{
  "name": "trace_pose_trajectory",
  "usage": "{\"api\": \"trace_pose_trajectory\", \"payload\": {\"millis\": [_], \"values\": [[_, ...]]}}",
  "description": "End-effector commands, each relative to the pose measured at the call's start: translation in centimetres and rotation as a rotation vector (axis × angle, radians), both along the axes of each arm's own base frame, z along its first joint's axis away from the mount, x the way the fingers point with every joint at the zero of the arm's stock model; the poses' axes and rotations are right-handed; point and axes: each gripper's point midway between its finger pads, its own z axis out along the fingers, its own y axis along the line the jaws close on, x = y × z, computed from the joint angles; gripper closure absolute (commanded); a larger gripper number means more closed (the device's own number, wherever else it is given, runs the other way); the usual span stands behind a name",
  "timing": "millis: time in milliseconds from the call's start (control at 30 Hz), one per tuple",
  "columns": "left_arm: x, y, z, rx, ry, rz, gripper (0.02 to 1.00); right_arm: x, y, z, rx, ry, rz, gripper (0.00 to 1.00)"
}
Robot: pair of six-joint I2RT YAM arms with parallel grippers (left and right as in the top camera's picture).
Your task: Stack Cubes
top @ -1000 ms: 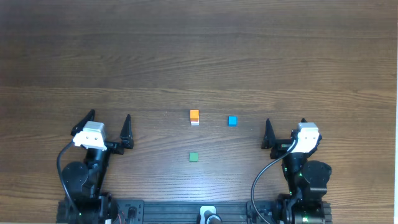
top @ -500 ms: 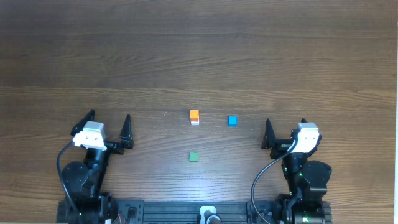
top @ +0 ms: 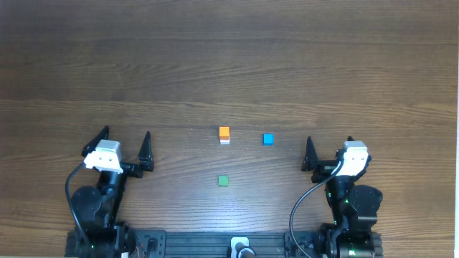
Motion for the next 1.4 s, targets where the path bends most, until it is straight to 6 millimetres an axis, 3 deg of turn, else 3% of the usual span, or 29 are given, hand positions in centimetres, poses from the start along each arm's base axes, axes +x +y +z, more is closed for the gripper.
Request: {"api": "trace_pose_trajectory", "payload": {"millis": [33, 133, 300, 500, 633, 867, 1033, 1167, 1400], "values": [[-0.1, -0.3, -0.1, 0.014, -0.005, -0.018, 0.018, 0.1, 1.0, 1.0, 0.036, -0.046, 0.058, 0.007], [-0.1, -0.3, -0.1, 0.014, -0.005, -0.018, 0.020, 0.1, 2.0, 2.0, 0.135, -0.077, 0.099, 0.007], [-0.1, -0.3, -0.1, 0.014, -0.005, -0.017, 0.020, -0.8, 4.7, 7.2, 0.266, -0.232, 0.268, 0.007], [-0.1, -0.3, -0.1, 0.014, -0.005, -0.017, 0.020, -2.9, 7.1, 12.4, 0.378, -0.267, 0.426, 0.009], [-0.1, -0.3, -0.1, 0.014, -0.005, -0.018, 0.018, -4.1, 8.6, 15.4, 0.405, -0.192, 0.512, 0.009], [-0.1, -0.3, -0.1, 0.014, -0.005, -0.017, 0.018, -4.9, 9.8, 18.6, 0.407, 0.079, 0.544, 0.007], [-0.1, -0.3, -0.1, 0.014, -0.005, -0.017, 0.018, -5.8, 10.8, 18.4, 0.422, 0.308, 0.564, 0.009], [-0.1, -0.3, -0.1, 0.014, -0.005, -0.018, 0.018, -6.1, 11.8, 16.3, 0.423, 0.484, 0.572, 0.009], [-0.1, -0.3, -0.1, 0.014, -0.005, -0.017, 0.020, -5.9, 15.5, 12.0, 0.352, 0.727, 0.568, 0.007]]}}
